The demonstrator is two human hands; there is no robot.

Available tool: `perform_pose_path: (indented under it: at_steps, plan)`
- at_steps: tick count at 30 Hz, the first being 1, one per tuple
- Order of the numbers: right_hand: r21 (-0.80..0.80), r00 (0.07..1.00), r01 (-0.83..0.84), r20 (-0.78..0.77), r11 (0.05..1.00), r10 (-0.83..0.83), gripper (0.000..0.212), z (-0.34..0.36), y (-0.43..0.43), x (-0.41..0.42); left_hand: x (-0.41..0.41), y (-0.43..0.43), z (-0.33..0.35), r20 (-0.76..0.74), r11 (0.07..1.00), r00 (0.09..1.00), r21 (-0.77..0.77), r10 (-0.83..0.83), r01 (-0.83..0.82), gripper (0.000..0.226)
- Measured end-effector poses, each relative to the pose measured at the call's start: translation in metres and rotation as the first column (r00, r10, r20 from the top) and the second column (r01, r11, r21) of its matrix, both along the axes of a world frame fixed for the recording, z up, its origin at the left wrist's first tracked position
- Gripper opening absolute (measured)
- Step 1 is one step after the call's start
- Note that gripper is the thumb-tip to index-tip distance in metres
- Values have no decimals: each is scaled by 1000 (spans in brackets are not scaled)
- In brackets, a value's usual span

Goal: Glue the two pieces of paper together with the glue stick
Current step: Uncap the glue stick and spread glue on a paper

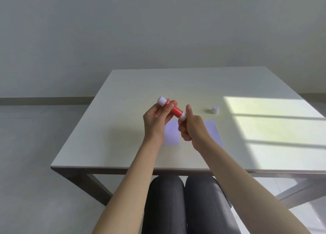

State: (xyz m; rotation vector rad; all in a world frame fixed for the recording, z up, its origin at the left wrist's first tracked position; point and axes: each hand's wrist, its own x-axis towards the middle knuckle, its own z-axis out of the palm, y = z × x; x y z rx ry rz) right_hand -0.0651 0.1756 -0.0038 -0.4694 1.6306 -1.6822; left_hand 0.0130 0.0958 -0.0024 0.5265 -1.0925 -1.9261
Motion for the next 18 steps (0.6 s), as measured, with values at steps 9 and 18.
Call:
perform_pose_path:
  at_steps: [9, 18]
  plan:
    - [-134, 976, -8, 214, 991, 36, 45, -5, 15, 3, -2, 4, 4, 19, 995, 998, -67, -67, 68, 7]
    - [-305, 998, -21, -55, 952, 5, 16, -7, 24, 2, 0, 0, 3, -22, 997, 998, -26, -67, 66, 10]
